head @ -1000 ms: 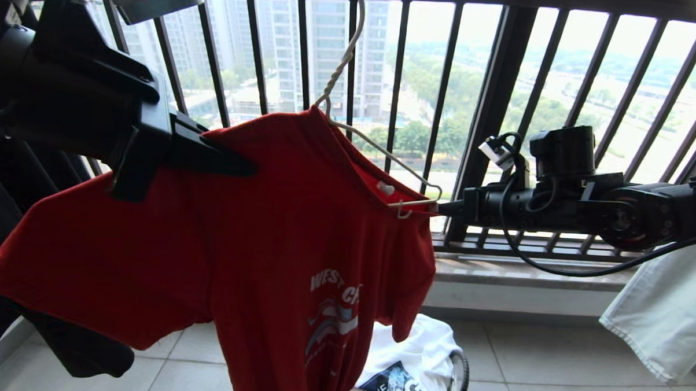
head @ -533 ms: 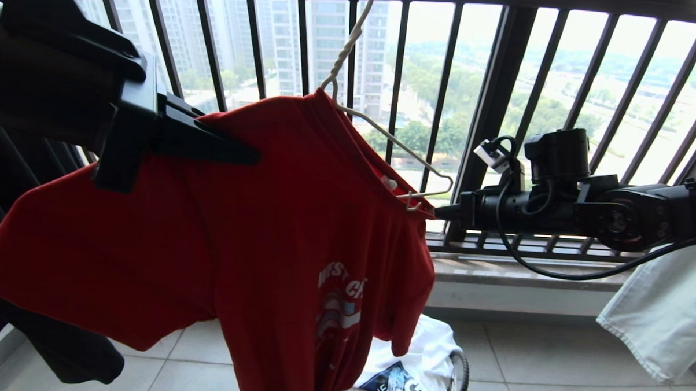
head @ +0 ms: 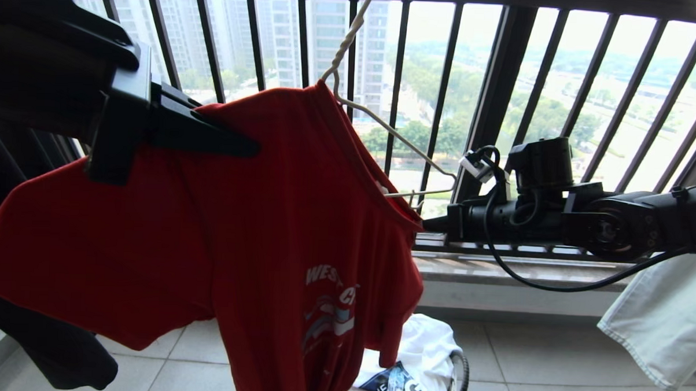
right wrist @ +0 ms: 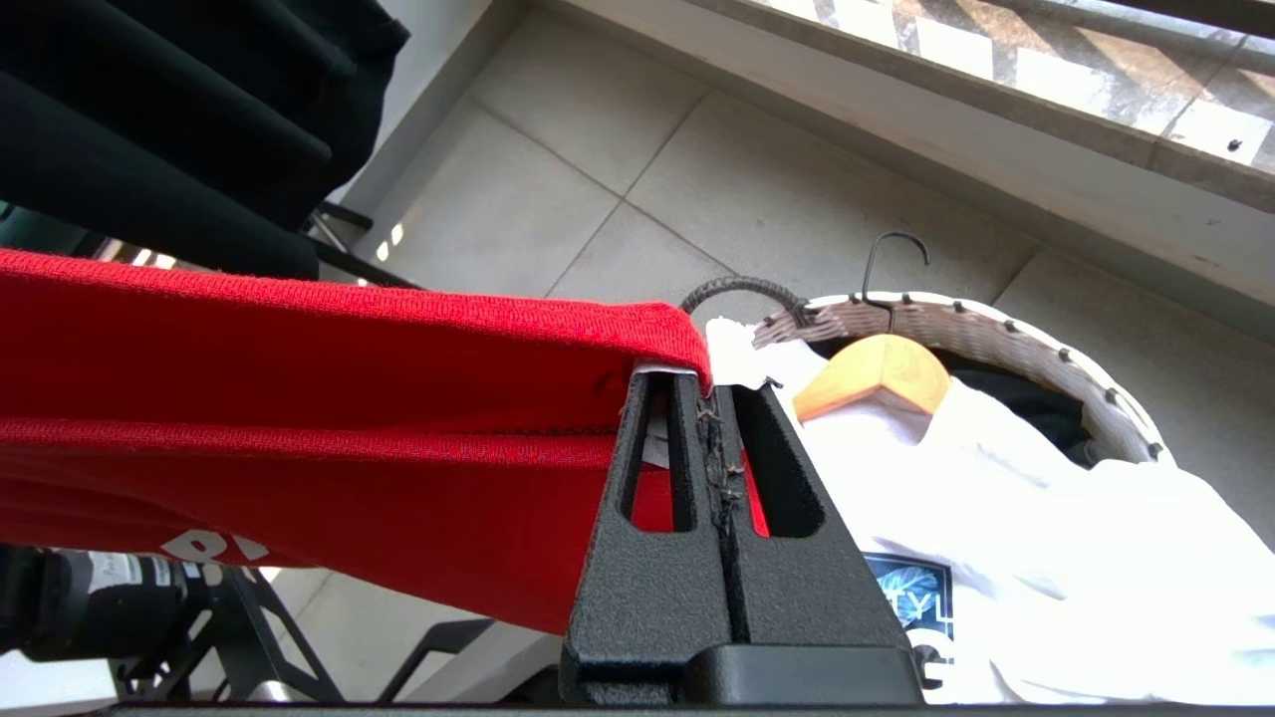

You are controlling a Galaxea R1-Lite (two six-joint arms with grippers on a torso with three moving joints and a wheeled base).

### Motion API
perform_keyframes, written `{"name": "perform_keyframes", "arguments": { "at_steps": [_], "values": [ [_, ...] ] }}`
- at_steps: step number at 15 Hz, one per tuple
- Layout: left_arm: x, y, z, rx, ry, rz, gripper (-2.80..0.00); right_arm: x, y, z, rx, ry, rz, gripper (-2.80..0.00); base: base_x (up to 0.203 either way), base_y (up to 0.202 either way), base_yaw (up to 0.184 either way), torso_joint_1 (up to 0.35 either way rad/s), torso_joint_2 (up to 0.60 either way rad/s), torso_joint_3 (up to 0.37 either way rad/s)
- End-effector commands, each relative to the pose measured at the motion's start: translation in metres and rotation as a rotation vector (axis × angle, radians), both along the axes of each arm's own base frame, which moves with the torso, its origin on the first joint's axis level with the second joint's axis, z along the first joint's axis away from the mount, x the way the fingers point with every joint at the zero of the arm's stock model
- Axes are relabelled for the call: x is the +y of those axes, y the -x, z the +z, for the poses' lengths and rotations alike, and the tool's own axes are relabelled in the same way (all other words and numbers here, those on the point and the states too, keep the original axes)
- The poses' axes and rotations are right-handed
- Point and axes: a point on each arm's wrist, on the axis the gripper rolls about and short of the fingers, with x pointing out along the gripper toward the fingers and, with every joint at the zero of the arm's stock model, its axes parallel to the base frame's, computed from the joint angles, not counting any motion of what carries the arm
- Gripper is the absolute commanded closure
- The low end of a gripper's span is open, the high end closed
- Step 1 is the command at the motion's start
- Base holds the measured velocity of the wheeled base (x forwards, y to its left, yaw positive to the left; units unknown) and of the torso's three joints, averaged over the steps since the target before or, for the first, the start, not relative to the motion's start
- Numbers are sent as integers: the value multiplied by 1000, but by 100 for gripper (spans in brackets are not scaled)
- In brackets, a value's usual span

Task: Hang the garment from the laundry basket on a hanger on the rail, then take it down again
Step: Hang the clothes on the clothes rack

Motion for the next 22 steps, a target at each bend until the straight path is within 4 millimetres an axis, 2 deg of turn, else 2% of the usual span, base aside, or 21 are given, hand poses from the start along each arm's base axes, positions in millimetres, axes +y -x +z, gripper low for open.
{"name": "perform_keyframes", "arguments": {
  "at_steps": [1, 4, 7, 16, 22],
  "values": [
    [-1, -2, -2, 7, -8, 0, 0, 4, 5, -1, 1, 5, 20, 0, 0, 0, 0, 0, 0, 0],
    [0, -2, -3, 7, -13, 4, 0, 1, 11, -6, -51, 66, 54, 0, 0, 0, 0, 0, 0, 0],
    [1, -2, -2, 2, -16, 13, 0, -11, 17, -3, -106, 107, 63, 0, 0, 0, 0, 0, 0, 0],
    [2, -4, -4, 1, -27, 33, 0, -35, 19, 15, -163, 90, 30, 0, 0, 0, 0, 0, 0, 0],
    [-3, -16, -15, 45, -51, 36, 0, -50, 17, 28, -202, 84, -20, 0, 0, 0, 0, 0, 0, 0]
  ]
}}
